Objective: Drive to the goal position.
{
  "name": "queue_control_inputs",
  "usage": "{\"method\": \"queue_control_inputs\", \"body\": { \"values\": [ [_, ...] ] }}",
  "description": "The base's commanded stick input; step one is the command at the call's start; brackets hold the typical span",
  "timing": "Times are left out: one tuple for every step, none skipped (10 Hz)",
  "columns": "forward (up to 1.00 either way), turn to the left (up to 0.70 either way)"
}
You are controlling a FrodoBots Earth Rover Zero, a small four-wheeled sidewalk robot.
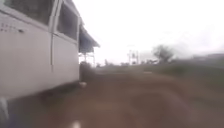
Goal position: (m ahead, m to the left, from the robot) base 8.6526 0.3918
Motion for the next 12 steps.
{"method": "queue_control_inputs", "body": {
  "values": [
    [0.70, 0.00],
    [0.70, 0.00],
    [0.70, 0.00],
    [0.70, 0.00],
    [0.70, 0.00],
    [0.70, 0.00],
    [0.70, 0.00],
    [0.70, 0.00],
    [0.70, 0.00],
    [0.70, 0.00],
    [0.70, 0.00],
    [0.70, 0.00]
  ]
}}
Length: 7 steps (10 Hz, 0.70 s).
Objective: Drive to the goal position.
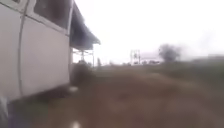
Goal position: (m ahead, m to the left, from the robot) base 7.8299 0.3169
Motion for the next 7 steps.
{"method": "queue_control_inputs", "body": {
  "values": [
    [0.70, 0.00],
    [0.70, 0.00],
    [0.70, 0.00],
    [0.70, 0.00],
    [0.70, 0.00],
    [0.70, 0.00],
    [0.70, 0.00]
  ]
}}
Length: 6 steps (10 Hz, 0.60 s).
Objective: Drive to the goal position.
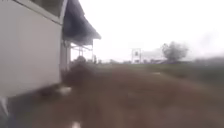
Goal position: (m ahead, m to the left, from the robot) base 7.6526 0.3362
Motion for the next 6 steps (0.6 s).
{"method": "queue_control_inputs", "body": {
  "values": [
    [0.70, 0.00],
    [0.70, 0.00],
    [0.70, 0.00],
    [0.70, 0.00],
    [0.70, 0.00],
    [0.70, 0.00]
  ]
}}
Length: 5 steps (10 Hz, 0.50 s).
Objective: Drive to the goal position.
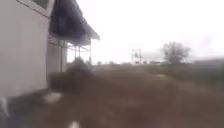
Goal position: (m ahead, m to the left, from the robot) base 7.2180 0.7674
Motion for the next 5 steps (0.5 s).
{"method": "queue_control_inputs", "body": {
  "values": [
    [0.70, 0.00],
    [0.70, 0.00],
    [0.70, 0.00],
    [0.70, -0.03],
    [0.70, -0.18]
  ]
}}
